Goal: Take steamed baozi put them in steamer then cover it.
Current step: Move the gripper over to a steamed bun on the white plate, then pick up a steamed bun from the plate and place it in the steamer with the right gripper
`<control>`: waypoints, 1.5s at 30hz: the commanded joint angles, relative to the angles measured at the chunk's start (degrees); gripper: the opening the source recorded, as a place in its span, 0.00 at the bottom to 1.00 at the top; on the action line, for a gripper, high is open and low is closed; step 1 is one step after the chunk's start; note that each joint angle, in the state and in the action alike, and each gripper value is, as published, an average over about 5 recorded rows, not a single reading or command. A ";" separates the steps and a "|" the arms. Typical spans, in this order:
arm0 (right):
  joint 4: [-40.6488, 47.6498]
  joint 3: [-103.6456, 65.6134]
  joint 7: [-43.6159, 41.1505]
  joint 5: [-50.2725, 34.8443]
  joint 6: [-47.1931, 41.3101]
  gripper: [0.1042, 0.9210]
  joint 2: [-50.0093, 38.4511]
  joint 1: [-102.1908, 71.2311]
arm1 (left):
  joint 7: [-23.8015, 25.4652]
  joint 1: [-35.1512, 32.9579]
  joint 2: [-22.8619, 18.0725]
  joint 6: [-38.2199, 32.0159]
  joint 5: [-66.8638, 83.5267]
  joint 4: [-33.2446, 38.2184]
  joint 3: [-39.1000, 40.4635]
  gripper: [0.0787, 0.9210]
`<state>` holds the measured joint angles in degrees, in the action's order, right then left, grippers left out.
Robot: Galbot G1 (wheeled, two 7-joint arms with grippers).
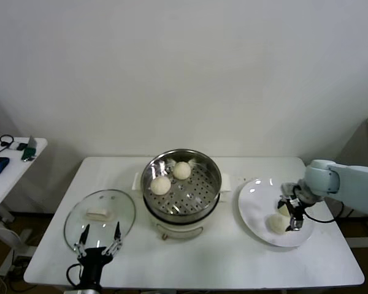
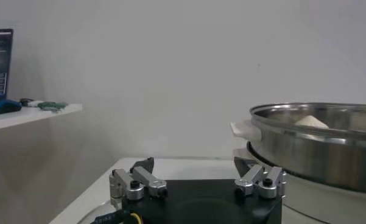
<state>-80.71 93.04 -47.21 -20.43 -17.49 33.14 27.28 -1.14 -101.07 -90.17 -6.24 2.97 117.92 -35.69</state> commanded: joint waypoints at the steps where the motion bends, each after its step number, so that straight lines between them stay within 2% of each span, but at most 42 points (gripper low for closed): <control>1: 4.95 -7.39 0.54 2.52 -0.17 0.88 0.18 -9.09 | 0.03 -0.14 -0.03 0.01 -0.05 -0.02 -0.01 0.88; 7: 5.44 -7.95 0.43 2.70 -0.05 0.84 0.90 -9.58 | -0.02 -0.13 -0.19 -0.02 -0.13 -0.21 -0.04 0.88; 12: 5.96 -8.93 0.44 2.69 0.32 0.75 1.96 -9.54 | -0.09 -0.09 -0.30 -0.09 -0.19 -0.25 -0.02 0.88; 25: 3.61 -3.44 -5.18 3.15 7.19 0.68 2.79 3.24 | -0.20 -0.59 -0.80 -0.60 -1.26 0.01 0.66 0.88; 32: 2.25 1.17 -9.44 -0.28 15.33 0.66 4.42 18.79 | -0.25 -1.35 -0.99 -0.67 -2.01 0.71 0.67 0.88; 39: 1.55 2.07 -11.85 -2.45 27.16 0.66 11.57 34.00 | -0.30 -1.48 -1.36 -0.51 -3.06 0.95 0.97 0.88; 45: -7.03 -0.31 -12.07 -1.06 32.84 0.67 19.04 38.80 | -0.34 -1.66 -1.54 -0.48 -3.46 1.06 1.09 0.88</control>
<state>-80.36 92.74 -57.21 -21.09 3.96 43.15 51.72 -1.45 -102.56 -91.64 -6.80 0.01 118.84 -34.57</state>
